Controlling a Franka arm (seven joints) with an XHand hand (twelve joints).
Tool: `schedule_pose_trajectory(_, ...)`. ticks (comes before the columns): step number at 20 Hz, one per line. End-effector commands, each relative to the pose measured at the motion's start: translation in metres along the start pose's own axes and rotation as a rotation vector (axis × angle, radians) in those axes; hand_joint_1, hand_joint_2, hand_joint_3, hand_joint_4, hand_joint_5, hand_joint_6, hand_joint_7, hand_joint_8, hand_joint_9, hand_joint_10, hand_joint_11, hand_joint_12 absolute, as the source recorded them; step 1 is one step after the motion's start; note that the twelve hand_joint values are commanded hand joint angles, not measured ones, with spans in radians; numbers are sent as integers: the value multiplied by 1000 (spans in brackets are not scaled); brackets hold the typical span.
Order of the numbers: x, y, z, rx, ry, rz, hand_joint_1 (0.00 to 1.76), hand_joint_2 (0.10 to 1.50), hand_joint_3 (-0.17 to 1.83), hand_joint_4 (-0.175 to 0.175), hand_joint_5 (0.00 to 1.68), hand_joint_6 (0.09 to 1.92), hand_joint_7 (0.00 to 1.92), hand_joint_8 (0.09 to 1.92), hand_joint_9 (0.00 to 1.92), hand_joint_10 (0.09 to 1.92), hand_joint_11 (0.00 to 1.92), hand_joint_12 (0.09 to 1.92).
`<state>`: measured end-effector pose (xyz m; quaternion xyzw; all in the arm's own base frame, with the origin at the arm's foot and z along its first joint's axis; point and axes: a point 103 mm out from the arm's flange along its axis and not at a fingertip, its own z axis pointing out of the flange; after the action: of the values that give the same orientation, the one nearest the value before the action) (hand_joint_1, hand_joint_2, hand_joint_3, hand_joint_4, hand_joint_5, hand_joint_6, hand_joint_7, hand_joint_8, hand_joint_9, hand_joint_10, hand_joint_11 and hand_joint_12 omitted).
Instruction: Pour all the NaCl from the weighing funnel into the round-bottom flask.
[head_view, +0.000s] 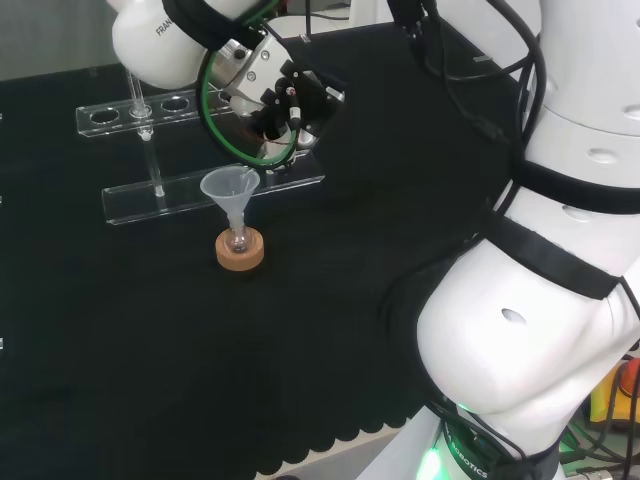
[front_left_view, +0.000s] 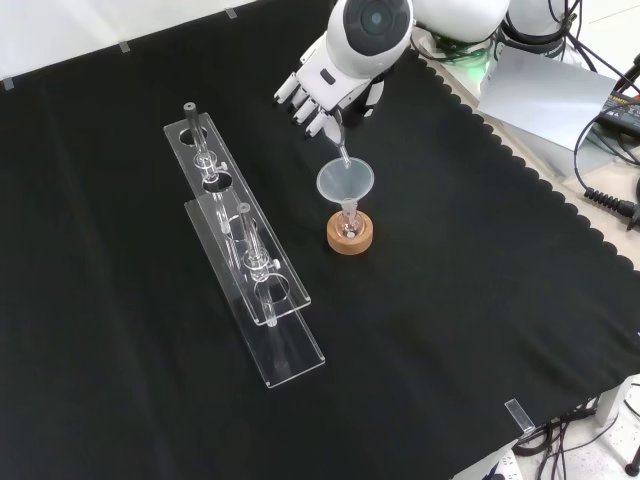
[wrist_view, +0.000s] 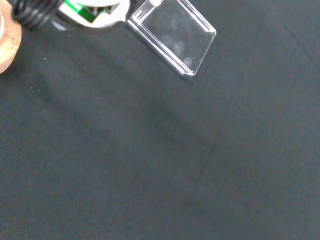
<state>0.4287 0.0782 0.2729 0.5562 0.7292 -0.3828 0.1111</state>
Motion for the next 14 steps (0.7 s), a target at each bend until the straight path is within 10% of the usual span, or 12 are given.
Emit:
schedule_pose_trajectory(1,-2,1,-2,6,-19,8,1067,721,754,148,1049,1099,773,727,1013,547,553,1260)
schedule_pose_trajectory(14,0,1,-6,11,-88,23,1065,721,753,153,1049,1098,772,727,1011,546,549,1261)
